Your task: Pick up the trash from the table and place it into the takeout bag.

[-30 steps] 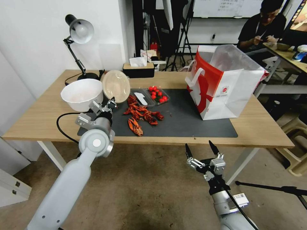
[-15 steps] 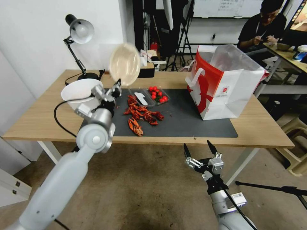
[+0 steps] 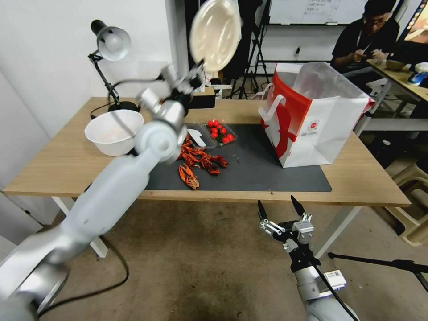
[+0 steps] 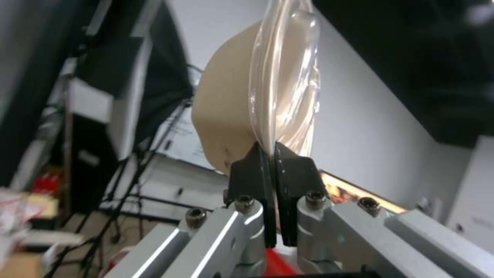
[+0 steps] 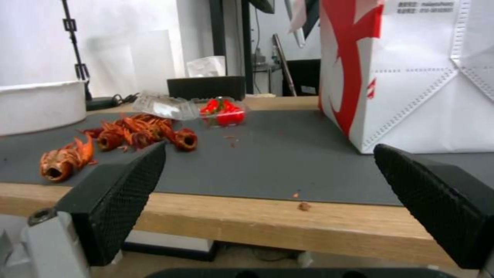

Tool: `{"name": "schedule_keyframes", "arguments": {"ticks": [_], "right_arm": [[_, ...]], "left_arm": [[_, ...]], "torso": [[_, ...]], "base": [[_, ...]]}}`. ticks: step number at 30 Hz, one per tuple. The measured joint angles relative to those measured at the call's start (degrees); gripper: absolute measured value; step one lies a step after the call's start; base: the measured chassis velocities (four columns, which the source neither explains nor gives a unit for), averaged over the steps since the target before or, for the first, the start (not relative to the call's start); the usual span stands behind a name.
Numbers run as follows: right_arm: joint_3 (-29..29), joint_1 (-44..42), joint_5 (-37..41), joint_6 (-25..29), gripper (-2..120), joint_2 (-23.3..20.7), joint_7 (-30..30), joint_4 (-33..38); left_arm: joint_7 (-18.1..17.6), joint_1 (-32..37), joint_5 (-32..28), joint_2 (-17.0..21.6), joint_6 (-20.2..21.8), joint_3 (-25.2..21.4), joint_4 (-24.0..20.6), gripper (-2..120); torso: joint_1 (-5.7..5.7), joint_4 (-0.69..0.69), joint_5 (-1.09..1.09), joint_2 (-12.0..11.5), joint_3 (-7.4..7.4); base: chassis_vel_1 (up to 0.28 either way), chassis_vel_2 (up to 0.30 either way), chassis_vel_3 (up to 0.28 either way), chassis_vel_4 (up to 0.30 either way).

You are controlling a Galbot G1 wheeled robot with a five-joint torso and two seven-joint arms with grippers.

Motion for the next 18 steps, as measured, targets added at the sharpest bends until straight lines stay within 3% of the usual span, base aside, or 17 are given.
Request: {"name": "schedule_keyframes", "arguments": {"ticks": [7, 12, 15, 18], "right_arm": [[1.5, -0.8, 0.1, 0.4, 100, 0.3, -0.1, 0.0], [2.3, -1.3, 0.3, 0.8, 100, 0.5, -0.3, 0.0], [2.7, -1.5, 0.3, 1.2, 100, 0.5, -0.5, -0.4], [2.7, -1.5, 0.4, 1.3, 100, 0.5, -0.5, -0.6]], "left_arm": [[3.8, -8.4, 9.5, -5.6, -1.1, 12.5, 8.2, 0], [4.7, -11.1, 13.5, -7.4, -1.4, 16.2, 12.5, 0], [8.4, -13.6, 19.7, -8.3, -2.8, 19.0, 17.1, 0], [9.9, -14.6, 21.0, -8.5, -3.2, 20.1, 18.3, 0]], "torso": [[0.0, 0.01, -0.01, 0.0, 0.0], [-0.01, 0.02, -0.02, 0.0, 0.0], [-0.01, 0.02, -0.02, 0.0, 0.0], [-0.01, 0.03, -0.02, 0.0, 0.0]], "base": [[0.0, 0.0, 0.0, 0.0], [0.0, 0.0, 0.0, 0.0], [0.0, 0.0, 0.0, 0.0], [0.0, 0.0, 0.0, 0.0]]}}
